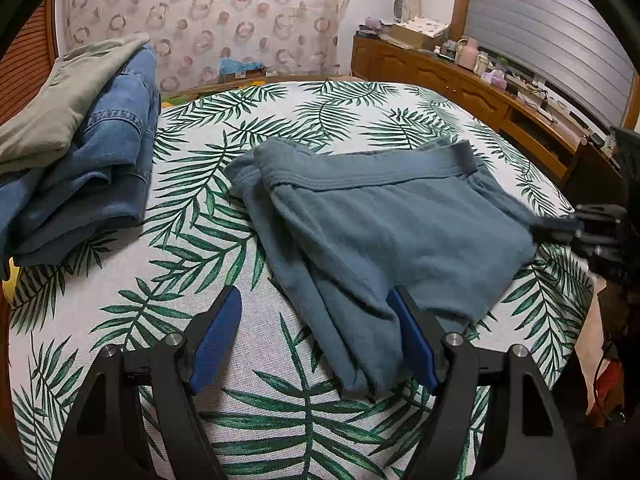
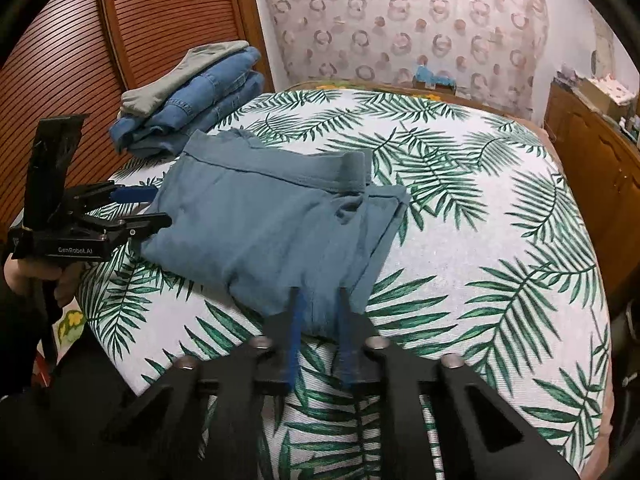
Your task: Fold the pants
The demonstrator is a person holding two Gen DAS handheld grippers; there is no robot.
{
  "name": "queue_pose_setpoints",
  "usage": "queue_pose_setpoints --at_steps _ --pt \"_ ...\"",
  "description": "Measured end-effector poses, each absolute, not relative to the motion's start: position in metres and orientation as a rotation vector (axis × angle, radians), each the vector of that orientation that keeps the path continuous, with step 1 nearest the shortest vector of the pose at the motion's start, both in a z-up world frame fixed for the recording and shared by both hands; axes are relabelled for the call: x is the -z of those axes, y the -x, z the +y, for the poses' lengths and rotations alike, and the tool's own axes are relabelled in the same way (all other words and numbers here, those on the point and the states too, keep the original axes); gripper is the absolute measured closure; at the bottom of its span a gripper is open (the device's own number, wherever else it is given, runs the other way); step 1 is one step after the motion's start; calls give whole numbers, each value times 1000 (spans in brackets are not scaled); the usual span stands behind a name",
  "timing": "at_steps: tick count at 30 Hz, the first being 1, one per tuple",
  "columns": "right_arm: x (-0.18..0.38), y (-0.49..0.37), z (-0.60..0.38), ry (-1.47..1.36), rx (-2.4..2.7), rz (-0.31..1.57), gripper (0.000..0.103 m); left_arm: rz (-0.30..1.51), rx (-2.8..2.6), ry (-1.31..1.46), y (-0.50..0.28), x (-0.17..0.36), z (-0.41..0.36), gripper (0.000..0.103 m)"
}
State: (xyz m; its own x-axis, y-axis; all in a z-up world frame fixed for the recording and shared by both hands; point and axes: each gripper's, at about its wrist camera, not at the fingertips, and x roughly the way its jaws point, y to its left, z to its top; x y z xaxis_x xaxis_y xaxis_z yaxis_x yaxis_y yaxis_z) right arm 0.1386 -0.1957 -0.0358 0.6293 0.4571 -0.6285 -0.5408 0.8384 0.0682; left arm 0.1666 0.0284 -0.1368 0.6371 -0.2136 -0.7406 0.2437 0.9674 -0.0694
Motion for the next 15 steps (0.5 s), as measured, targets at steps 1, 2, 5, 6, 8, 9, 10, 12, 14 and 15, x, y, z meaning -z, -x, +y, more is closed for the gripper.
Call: queue_pose_setpoints --at_steps 1,2,5,6,8,9,10,12,14,15 --pt "31 -137 -200 118 -546 655 98 841 263 -38 -167 137 28 27" --pt "27 -135 -206 97 -536 640 98 842 263 -38 -167 137 29 27" --pt "21 -131 -217 63 -534 618 99 842 262 -39 -167 137 29 27" --pt "22 -130 -217 73 -536 624 99 842 263 -37 -167 137 30 27" --pt "26 -131 -215 88 -542 641 99 842 263 -36 -167 137 29 27" --pt "28 -131 -214 87 -546 649 99 841 263 -36 -167 137 29 27" --pt "29 -132 -215 83 -547 652 99 841 263 -32 -167 136 29 27" --pt "29 -132 -215 74 -554 655 99 838 259 -24 -164 135 31 27" --pt "29 -132 -216 70 -559 654 99 820 258 -15 -154 131 33 27" --pt "30 -132 -214 72 -558 655 99 813 261 -13 -150 129 34 27"
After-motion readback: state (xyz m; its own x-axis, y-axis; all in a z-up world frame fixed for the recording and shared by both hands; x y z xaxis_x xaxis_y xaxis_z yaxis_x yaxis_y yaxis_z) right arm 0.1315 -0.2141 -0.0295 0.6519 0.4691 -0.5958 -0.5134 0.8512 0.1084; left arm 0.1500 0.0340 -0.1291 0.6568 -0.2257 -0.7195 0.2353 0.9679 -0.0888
